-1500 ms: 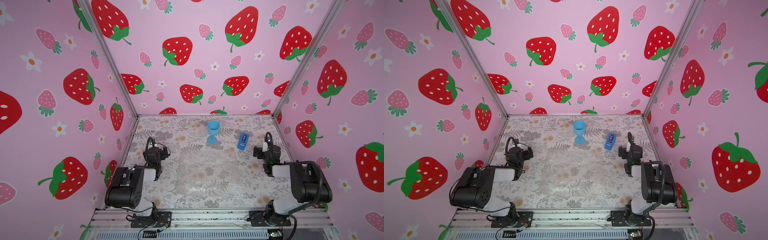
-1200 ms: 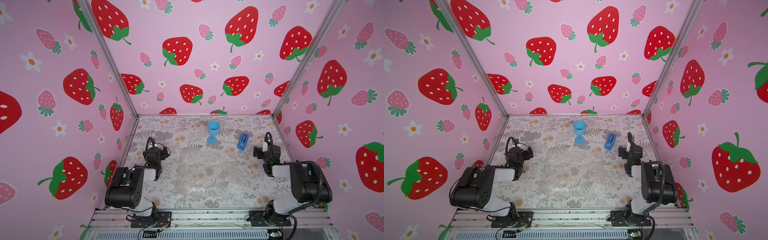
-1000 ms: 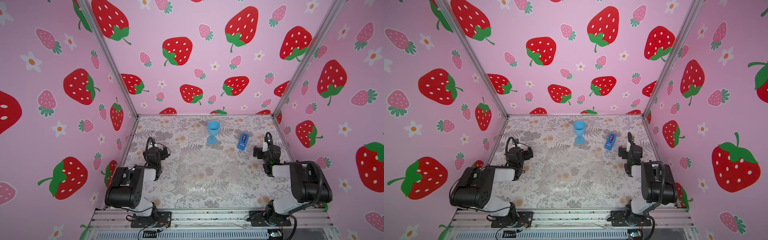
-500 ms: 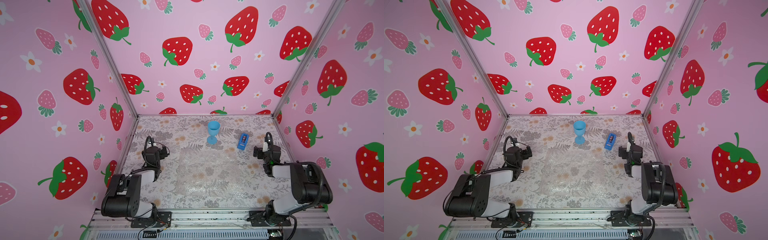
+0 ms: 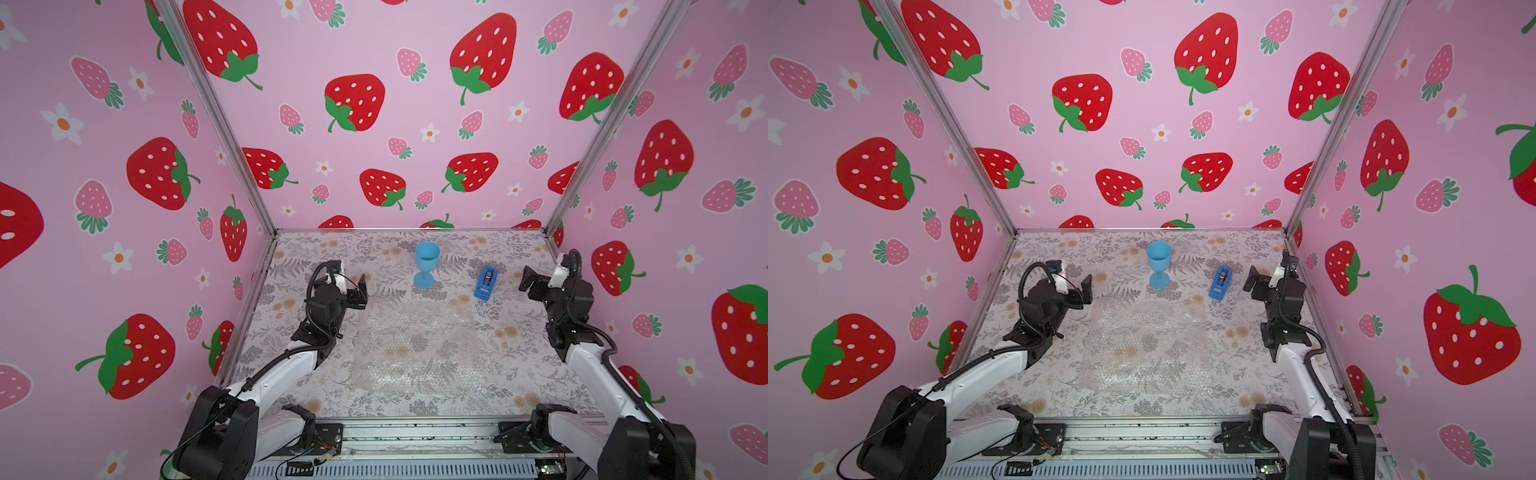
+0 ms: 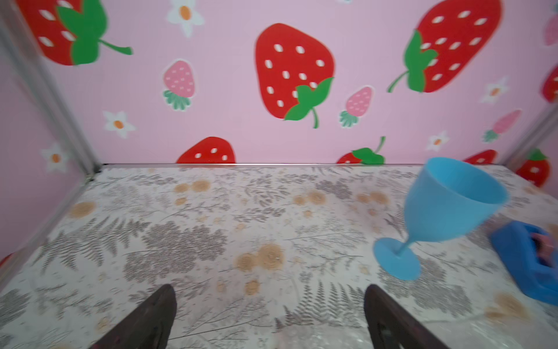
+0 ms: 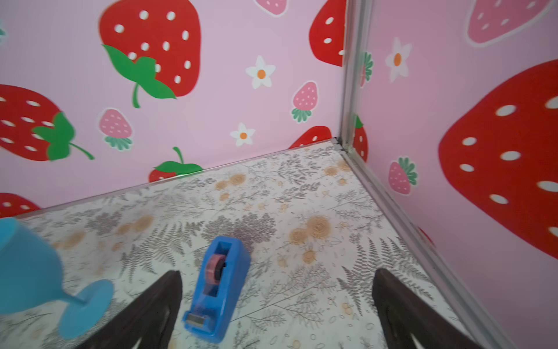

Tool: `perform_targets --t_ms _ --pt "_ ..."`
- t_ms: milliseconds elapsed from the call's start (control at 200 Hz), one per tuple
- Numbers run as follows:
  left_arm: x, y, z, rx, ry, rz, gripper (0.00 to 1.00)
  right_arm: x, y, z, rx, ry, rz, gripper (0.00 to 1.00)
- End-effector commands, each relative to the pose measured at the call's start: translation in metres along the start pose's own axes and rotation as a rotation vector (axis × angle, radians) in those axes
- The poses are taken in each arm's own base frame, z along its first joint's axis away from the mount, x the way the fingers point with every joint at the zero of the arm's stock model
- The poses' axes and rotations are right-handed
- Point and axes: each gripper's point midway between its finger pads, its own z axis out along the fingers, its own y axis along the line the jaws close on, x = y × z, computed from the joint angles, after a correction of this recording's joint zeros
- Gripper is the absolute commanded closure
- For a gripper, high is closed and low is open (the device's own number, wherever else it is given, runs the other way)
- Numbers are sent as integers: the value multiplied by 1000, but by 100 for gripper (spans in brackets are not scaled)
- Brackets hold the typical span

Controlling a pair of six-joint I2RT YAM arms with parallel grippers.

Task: Wrap wine glasses in bubble wrap
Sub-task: Pick up the wine glass at the center of the board.

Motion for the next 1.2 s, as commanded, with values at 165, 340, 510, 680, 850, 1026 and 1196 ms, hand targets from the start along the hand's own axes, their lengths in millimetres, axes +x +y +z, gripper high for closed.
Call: perform_targets --t_ms 165,340,510,680,850,1026,1196 --pt "1 -96 23 324 53 64 2 37 74 0 -395 220 180 0" --pt "14 -127 53 437 39 77 2 56 102 -2 -488 283 134 2" --pt "14 -159 85 544 15 86 0 61 110 -7 -496 293 84 2" --pt "14 -178 117 583 -7 102 1 64 103 -10 -457 282 64 1" --pt "19 -194 141 632 -5 146 1 58 112 -21 -522 259 37 1" --pt "24 -208 156 707 -25 179 1 55 133 -36 -633 240 5 1" --pt "24 -217 168 761 -38 172 1 57 135 -36 -642 250 1 1"
